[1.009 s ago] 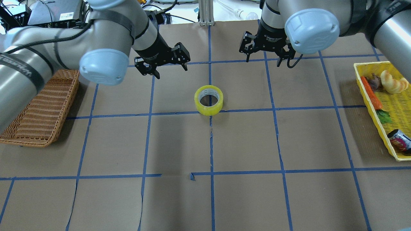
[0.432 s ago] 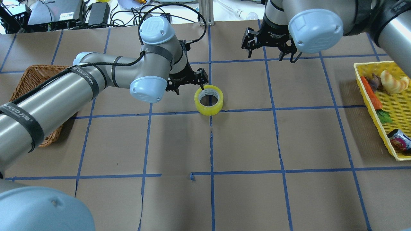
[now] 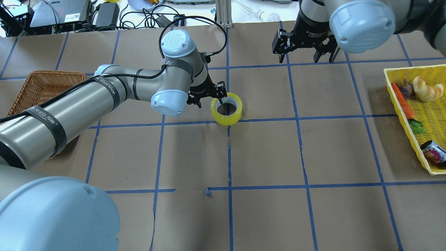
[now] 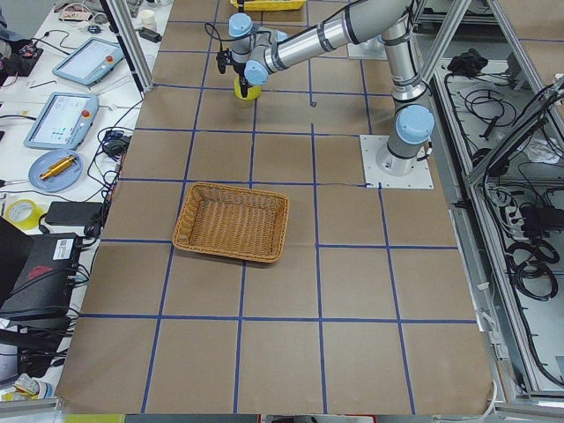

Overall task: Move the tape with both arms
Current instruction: 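Grasp the tape roll rim with the left gripper and lift, then carry the tape roll with the left gripper over the wicker basket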

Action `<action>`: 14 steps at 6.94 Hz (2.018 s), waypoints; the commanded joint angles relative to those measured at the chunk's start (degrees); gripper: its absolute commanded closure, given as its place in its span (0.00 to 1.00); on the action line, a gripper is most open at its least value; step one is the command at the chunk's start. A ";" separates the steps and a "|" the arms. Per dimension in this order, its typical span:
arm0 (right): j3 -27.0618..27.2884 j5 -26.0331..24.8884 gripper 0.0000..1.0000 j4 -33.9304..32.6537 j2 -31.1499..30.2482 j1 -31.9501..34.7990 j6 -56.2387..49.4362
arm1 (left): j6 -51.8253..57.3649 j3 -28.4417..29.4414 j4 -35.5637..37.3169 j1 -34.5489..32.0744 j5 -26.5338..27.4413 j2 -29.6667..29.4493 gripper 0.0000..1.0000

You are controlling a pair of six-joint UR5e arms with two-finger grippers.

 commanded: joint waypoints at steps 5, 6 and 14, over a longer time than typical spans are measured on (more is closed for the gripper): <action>0.54 0.52 0.00 6.64 -4.79 -6.56 -8.00 | 2.00 5.42 -6.60 4.66 -2.50 4.63 1.00; 1.14 1.49 0.00 7.52 -6.37 -6.12 -7.91 | 10.74 8.93 -17.10 9.40 -2.07 7.44 1.00; 4.49 1.85 0.00 5.51 -7.88 -6.12 -7.38 | 70.10 10.90 -21.01 46.51 8.57 4.59 1.00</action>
